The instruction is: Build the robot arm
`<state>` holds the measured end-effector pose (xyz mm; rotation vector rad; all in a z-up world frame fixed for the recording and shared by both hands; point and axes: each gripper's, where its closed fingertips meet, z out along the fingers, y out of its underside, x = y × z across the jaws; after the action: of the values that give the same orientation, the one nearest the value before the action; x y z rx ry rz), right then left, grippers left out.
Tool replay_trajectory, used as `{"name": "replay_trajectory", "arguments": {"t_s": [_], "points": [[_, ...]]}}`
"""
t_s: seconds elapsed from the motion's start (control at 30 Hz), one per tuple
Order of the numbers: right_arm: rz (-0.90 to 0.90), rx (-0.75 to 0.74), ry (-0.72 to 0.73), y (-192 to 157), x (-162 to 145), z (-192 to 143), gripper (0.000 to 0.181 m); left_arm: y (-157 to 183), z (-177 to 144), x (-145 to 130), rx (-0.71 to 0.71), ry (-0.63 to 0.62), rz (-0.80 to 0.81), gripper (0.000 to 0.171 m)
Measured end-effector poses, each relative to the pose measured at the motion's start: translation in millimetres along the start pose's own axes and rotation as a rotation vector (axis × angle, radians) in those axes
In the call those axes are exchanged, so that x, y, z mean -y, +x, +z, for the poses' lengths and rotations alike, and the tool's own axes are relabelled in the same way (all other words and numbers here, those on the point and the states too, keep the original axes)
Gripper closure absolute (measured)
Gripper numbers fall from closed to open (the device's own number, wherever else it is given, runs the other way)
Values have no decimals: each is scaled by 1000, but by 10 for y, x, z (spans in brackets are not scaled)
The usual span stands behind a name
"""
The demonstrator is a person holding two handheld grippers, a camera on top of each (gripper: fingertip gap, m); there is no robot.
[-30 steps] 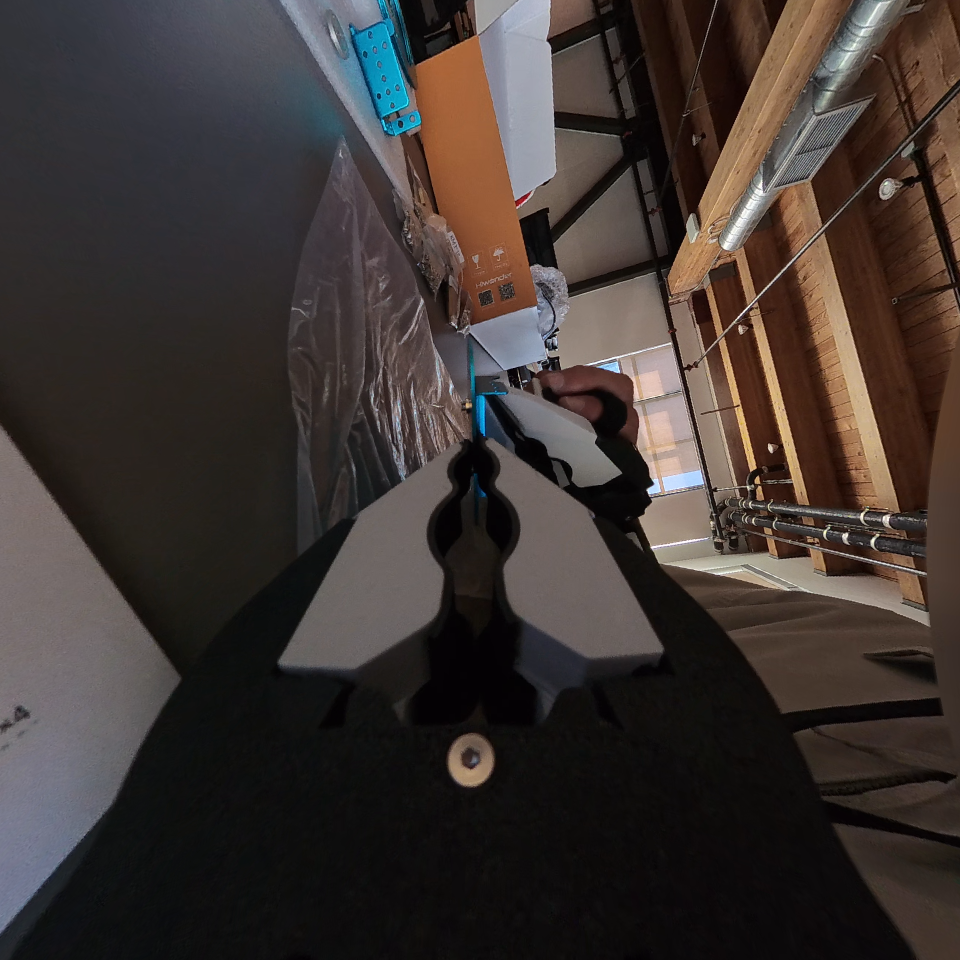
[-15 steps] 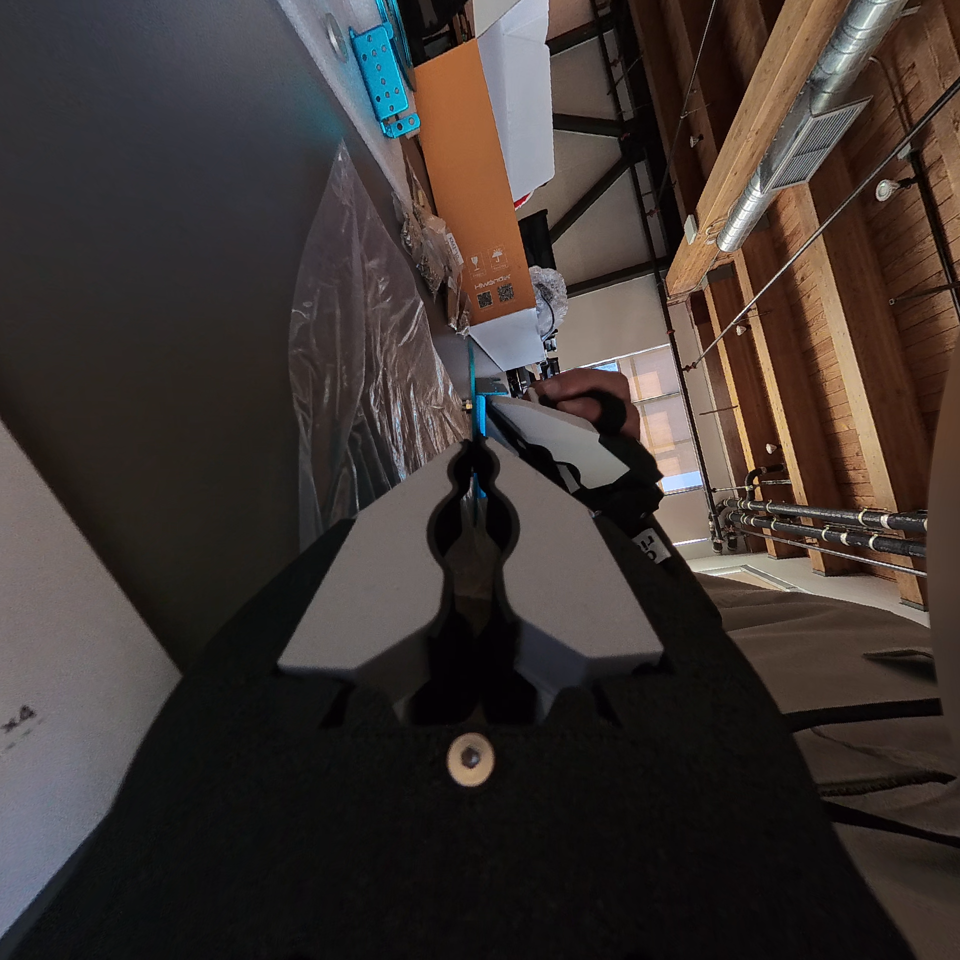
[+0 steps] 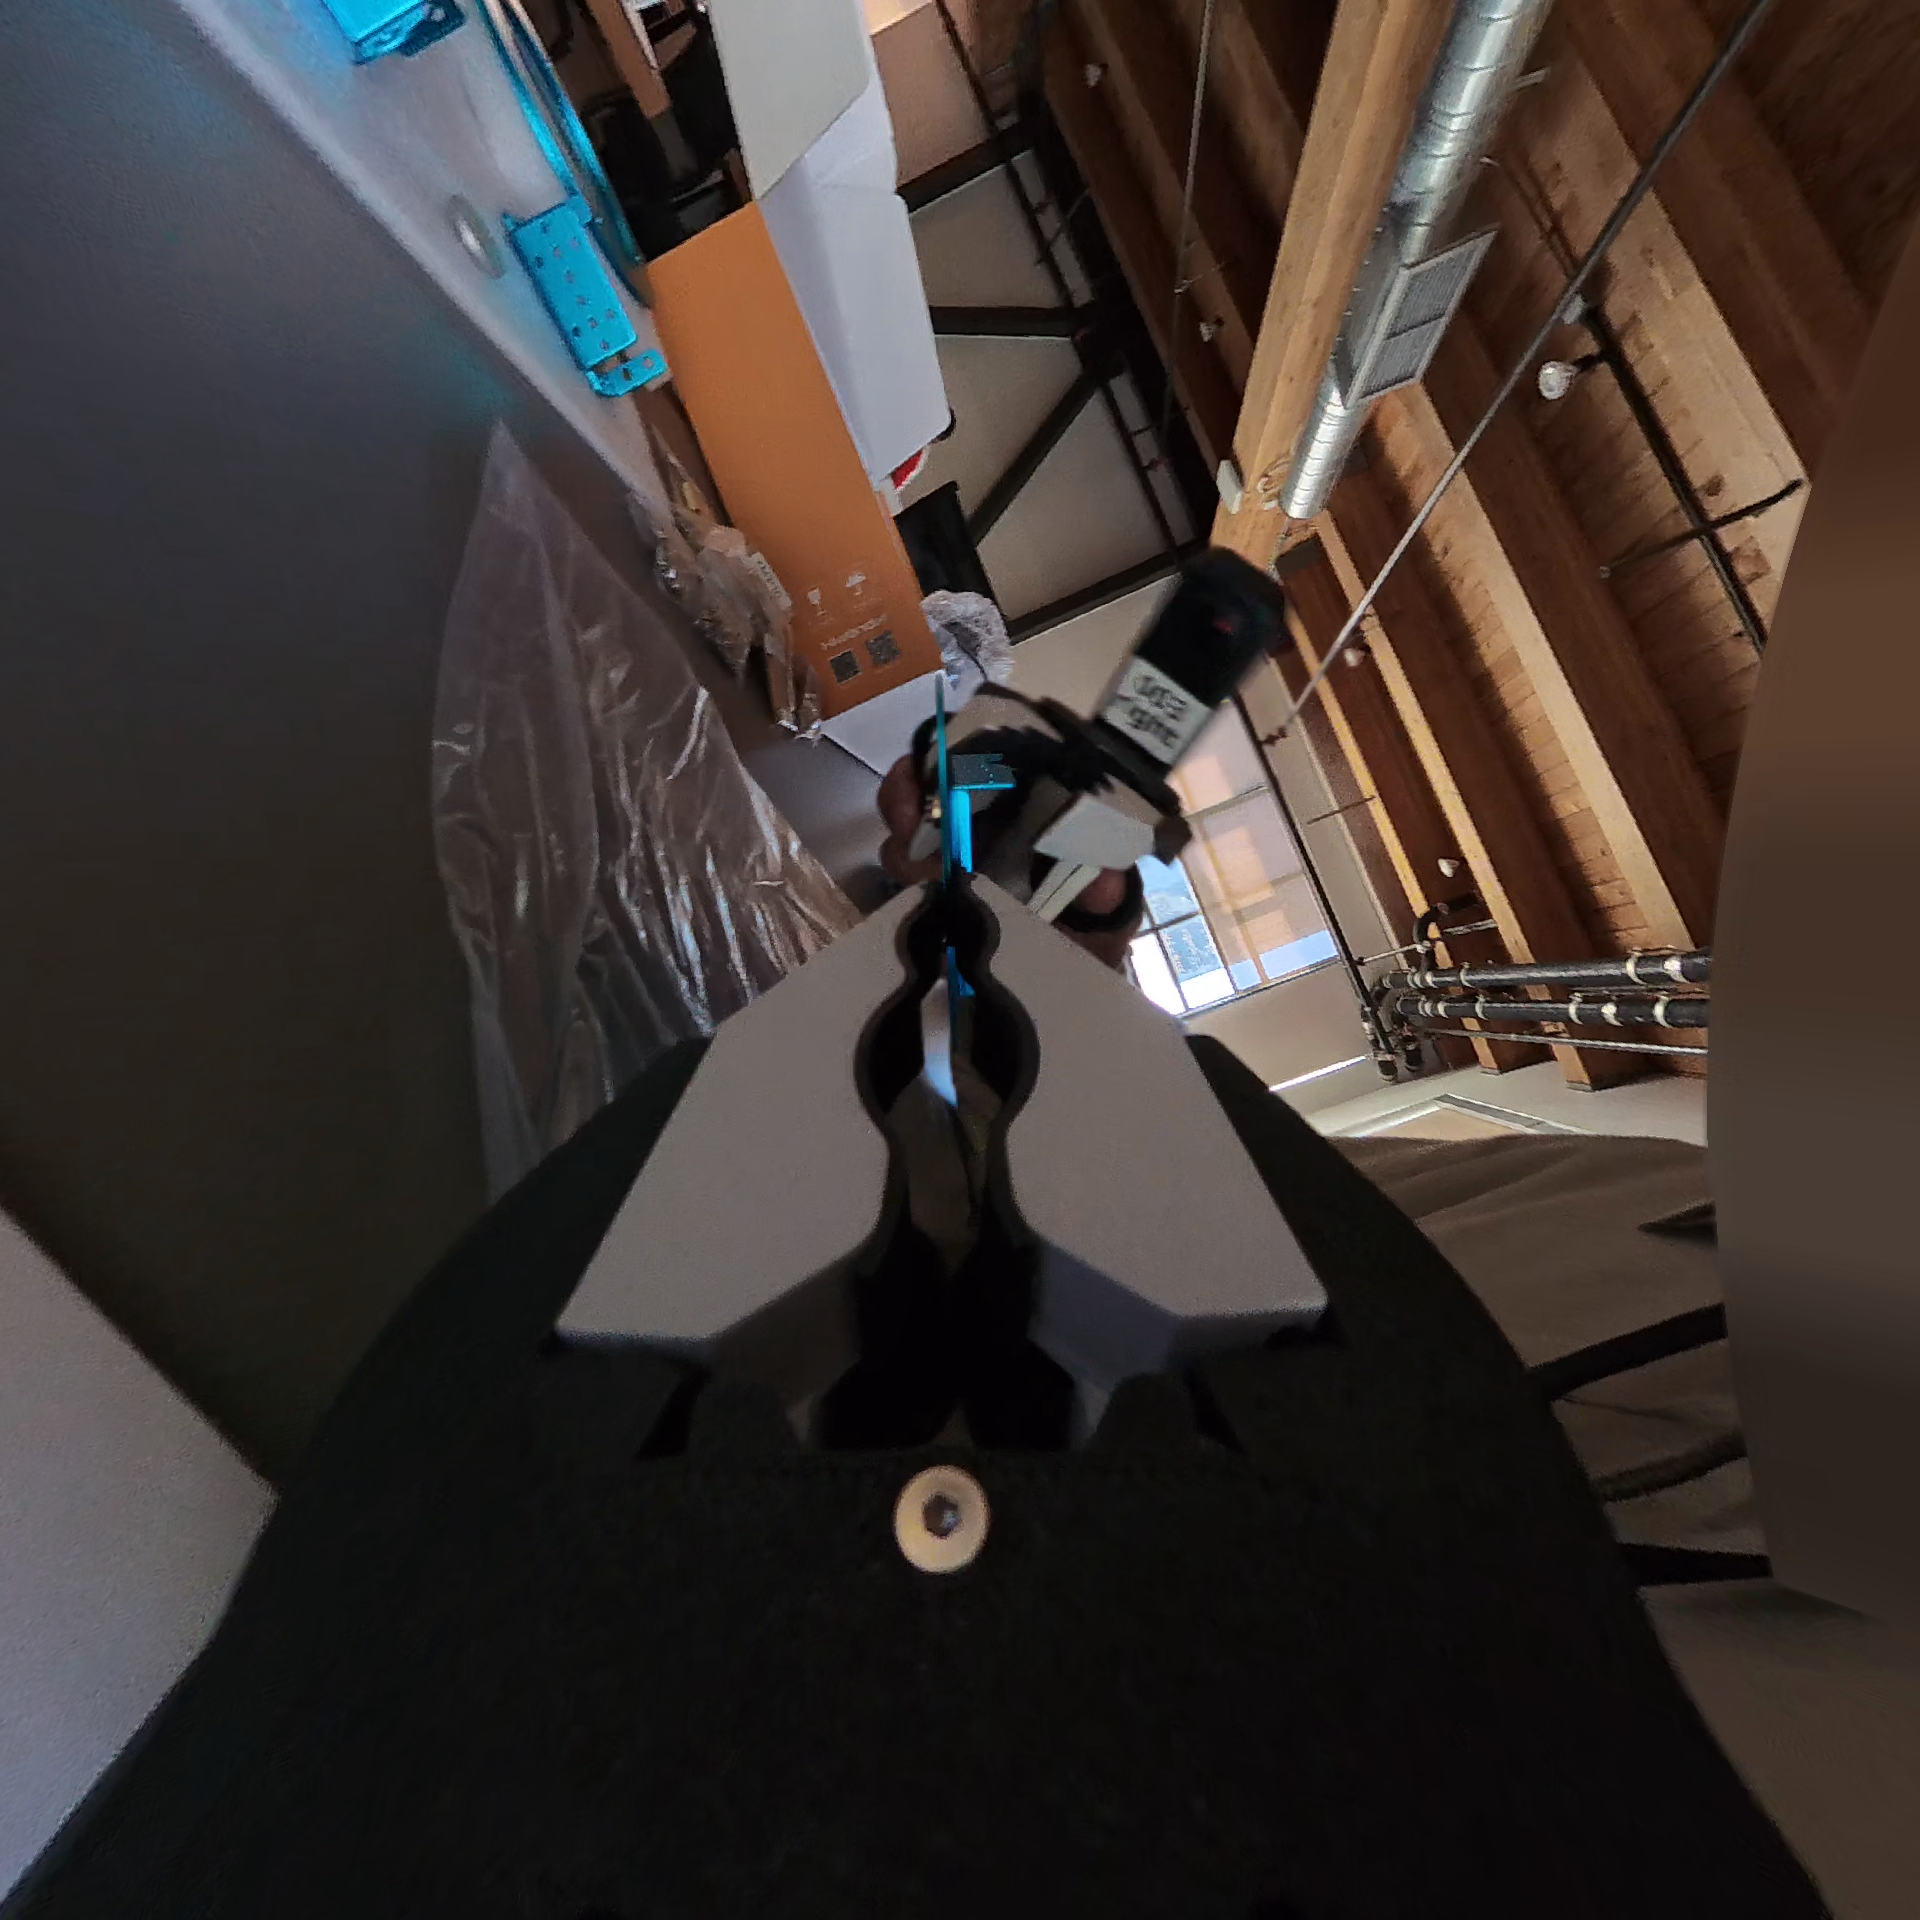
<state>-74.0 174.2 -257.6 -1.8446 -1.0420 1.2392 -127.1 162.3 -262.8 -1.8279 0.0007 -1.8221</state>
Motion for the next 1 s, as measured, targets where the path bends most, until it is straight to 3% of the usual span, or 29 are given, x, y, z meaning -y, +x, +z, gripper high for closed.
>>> {"name": "replay_trajectory", "arguments": {"t_s": [0.1,0.17,0.23,0.33,0.4,0.43,0.5,1.0], "points": [[355,217,77,-65,-2,-23,156,95,3,9,-58,2,-33,171],[425,289,103,-157,-23,-4,158,105,17,-17,-72,-8,-61,171],[483,307,96,-207,-67,35,177,120,37,-50,-86,-18,-78,171],[638,349,157,-182,-73,30,181,130,57,-59,-92,-23,-73,171],[715,380,213,-160,-64,26,181,176,74,-31,-116,-4,-69,161],[731,388,222,-161,-74,33,181,195,93,-24,-124,3,-74,151],[770,360,264,-101,-74,47,181,205,151,-46,-119,-3,-74,147],[794,319,267,-110,-151,120,181,15,380,-81,-8,112,-125,161]]}}
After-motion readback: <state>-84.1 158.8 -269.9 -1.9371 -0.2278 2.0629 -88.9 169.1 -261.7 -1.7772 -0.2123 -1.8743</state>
